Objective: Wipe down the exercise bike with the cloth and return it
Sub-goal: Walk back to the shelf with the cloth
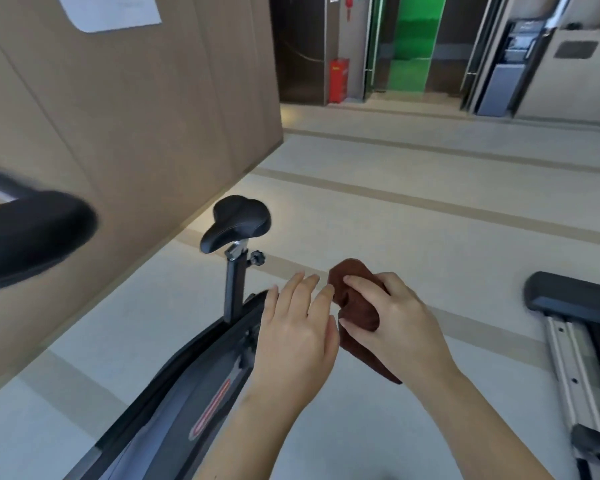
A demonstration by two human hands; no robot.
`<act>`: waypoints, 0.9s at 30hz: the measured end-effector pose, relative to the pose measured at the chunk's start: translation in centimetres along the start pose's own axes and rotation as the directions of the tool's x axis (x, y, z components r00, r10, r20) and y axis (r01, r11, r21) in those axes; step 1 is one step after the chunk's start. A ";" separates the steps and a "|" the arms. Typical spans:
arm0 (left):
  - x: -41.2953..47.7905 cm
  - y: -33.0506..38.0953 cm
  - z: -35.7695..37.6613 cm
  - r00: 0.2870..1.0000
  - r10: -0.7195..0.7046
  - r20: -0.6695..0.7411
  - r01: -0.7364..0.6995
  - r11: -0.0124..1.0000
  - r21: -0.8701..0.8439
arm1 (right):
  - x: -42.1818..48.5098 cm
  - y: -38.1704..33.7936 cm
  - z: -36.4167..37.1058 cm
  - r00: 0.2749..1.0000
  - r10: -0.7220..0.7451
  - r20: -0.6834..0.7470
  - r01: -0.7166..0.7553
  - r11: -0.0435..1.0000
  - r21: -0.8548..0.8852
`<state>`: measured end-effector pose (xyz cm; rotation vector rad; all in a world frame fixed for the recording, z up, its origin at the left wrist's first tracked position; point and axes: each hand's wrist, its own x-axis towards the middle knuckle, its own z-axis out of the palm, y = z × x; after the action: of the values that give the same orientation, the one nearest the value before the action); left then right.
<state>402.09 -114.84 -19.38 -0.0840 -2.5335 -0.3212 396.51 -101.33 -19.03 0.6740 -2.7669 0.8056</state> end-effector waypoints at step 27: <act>38.6 6.6 30.6 0.986 0.152 0.062 -0.134 0.964 -0.229 | 31.8 31.9 -5.7 0.942 0.305 -0.143 -0.320 0.943 -0.094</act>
<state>354.32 -101.27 -21.09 -0.3728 -2.5424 -0.5540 353.78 -86.15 -19.77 0.1544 -2.8132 0.7066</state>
